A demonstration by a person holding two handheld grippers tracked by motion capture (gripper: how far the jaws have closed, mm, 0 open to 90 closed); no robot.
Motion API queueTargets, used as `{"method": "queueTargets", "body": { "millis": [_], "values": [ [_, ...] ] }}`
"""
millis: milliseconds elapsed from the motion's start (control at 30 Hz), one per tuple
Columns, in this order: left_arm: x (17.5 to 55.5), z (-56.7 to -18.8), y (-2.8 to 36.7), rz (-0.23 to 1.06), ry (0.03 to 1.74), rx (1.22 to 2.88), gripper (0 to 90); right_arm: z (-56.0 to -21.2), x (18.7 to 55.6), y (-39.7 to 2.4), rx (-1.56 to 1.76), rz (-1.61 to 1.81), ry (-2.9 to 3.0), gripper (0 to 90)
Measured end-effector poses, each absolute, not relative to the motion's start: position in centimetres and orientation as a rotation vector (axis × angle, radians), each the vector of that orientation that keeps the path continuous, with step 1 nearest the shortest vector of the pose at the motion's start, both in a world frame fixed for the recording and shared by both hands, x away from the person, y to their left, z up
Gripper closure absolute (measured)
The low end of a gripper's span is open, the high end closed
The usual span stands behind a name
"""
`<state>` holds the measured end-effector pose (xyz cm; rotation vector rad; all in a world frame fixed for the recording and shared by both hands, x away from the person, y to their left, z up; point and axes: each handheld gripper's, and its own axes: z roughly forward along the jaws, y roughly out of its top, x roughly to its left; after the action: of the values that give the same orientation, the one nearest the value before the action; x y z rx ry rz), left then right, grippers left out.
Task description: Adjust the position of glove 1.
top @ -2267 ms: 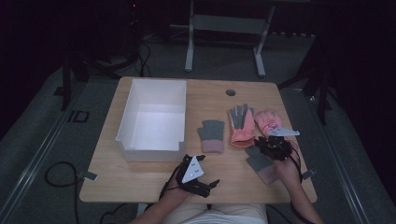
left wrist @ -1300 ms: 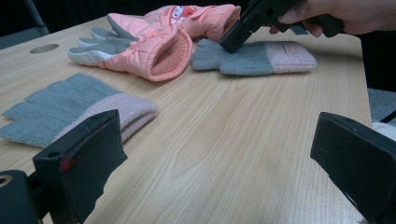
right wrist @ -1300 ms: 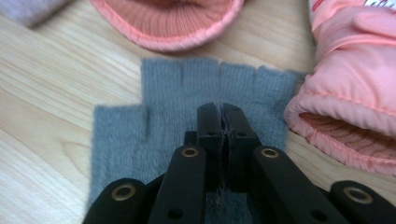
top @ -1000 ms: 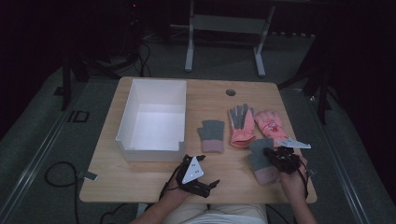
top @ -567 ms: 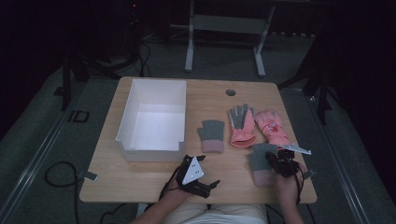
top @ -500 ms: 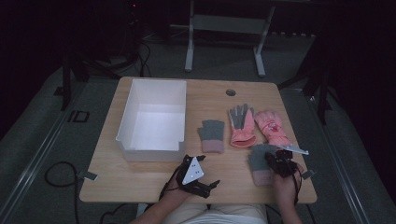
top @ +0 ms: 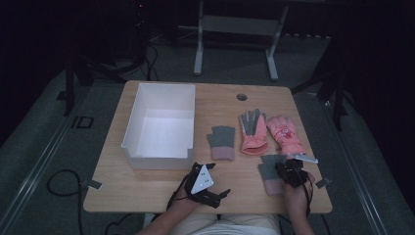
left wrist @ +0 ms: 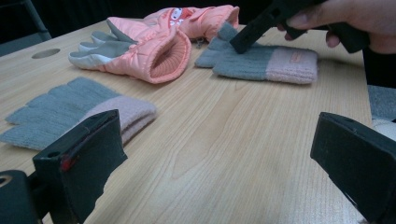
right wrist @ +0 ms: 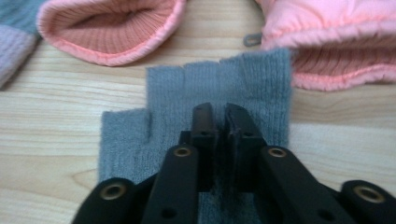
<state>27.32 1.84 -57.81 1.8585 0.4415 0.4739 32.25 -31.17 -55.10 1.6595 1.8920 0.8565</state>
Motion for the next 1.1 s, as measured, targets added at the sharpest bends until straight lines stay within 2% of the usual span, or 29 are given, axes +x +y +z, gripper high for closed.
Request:
{"method": "queueTargets", "body": {
  "millis": [167,300,700,967,1100],
  "values": [
    [27.3,-57.8,1.9,0.472,0.441,1.858,2.3,-53.3,31.9,-31.9,1.468,0.877,2.048,71.5],
    [27.3,-57.8,1.8,0.473,0.441,1.859,2.3,-52.3,31.7,-32.9,1.32,0.896,2.189,69.8],
    [27.3,-57.8,1.8,0.473,0.445,1.86,2.3,-53.8,31.3,-33.4,1.343,0.903,2.237,65.7],
    [27.3,-57.8,1.8,0.476,0.438,1.86,2.3,-55.0,31.3,-32.6,1.322,0.837,2.259,73.3],
    [27.3,-57.8,1.8,0.472,0.44,1.859,2.3,-55.2,31.0,-32.1,1.326,0.817,2.229,84.2]
  ]
}}
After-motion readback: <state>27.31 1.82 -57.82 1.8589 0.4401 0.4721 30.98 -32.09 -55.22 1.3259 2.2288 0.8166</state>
